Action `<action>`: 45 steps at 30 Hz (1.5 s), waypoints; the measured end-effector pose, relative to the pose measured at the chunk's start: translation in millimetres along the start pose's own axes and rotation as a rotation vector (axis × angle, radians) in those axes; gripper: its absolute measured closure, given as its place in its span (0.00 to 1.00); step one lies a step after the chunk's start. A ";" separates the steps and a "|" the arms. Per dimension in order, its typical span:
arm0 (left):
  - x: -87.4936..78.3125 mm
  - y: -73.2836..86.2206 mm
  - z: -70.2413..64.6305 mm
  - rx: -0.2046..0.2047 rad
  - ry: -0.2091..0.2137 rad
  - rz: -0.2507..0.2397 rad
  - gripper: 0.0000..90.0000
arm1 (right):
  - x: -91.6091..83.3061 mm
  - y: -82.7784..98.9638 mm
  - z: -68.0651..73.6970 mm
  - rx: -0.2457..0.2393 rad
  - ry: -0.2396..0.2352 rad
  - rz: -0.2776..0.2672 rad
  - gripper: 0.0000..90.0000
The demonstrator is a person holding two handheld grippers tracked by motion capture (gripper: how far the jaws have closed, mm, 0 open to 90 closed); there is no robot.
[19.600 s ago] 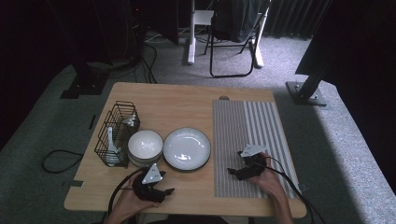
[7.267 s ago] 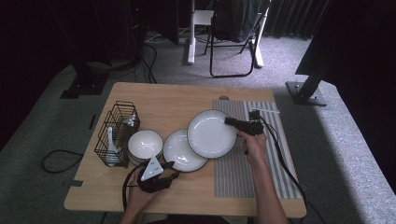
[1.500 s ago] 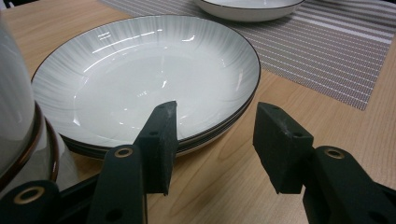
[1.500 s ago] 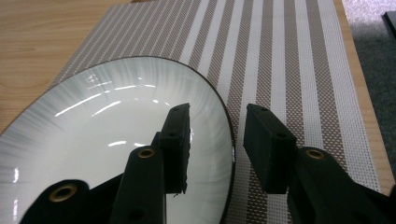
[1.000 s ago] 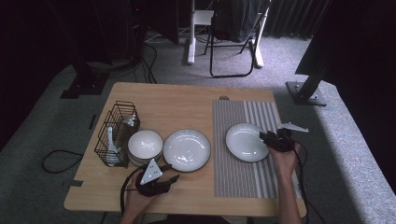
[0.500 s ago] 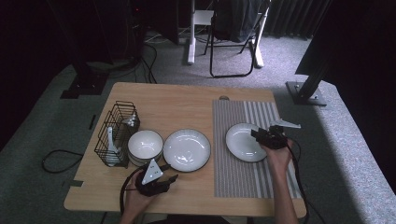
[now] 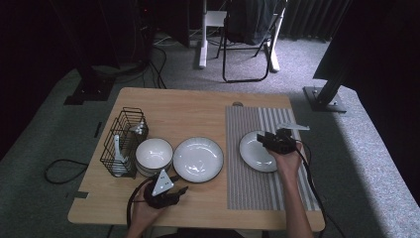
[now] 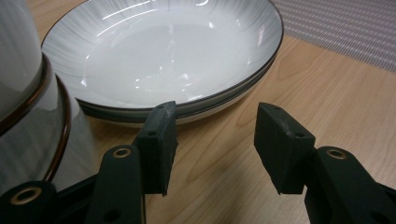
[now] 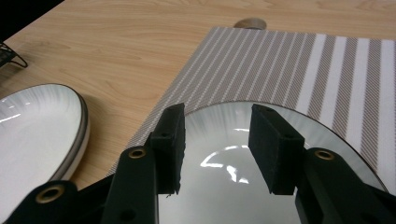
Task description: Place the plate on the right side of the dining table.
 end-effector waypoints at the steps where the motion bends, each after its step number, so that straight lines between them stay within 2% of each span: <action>1: 0.0 0.2 0.3 -0.003 0.002 -0.001 0.55 | 0.5 -1.5 1.6 -0.001 -0.006 -0.002 0.61; 10: 0.8 1.9 -0.3 -0.003 0.016 0.008 0.56 | 7.4 -12.4 14.3 -0.036 -0.048 0.009 0.61; 15: 3.2 3.1 -3.1 0.018 0.033 0.027 0.56 | 10.4 -17.0 19.1 -0.040 -0.066 0.009 0.61; 23: 3.8 3.6 -3.3 0.024 0.055 0.045 0.56 | 14.5 -23.3 26.3 -0.040 -0.090 0.010 0.60; 25: 5.1 4.0 -3.2 0.029 0.058 0.072 0.56 | 16.0 -25.0 28.4 -0.037 -0.093 0.009 0.60; 30: 6.1 4.2 -4.8 0.045 0.062 0.089 0.56 | 18.9 -27.3 35.3 -0.051 -0.103 0.011 0.60; 37: 7.8 5.1 -5.7 0.048 0.080 0.119 0.56 | 21.5 -31.3 43.8 -0.061 -0.121 0.009 0.59; 45: 7.6 5.4 -5.5 0.048 0.091 0.123 0.56 | 24.6 -36.1 52.3 -0.073 -0.141 0.006 0.59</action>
Point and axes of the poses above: each handheld gripper's, and its own axes: x roughly forward along the jaws, y roughly out of its underside, z roughly to its left, the point moved 3 cm from there along x, roughly forward along the jaws, and after that the axes turned 4 degrees about -z, right-handed, at the moved point
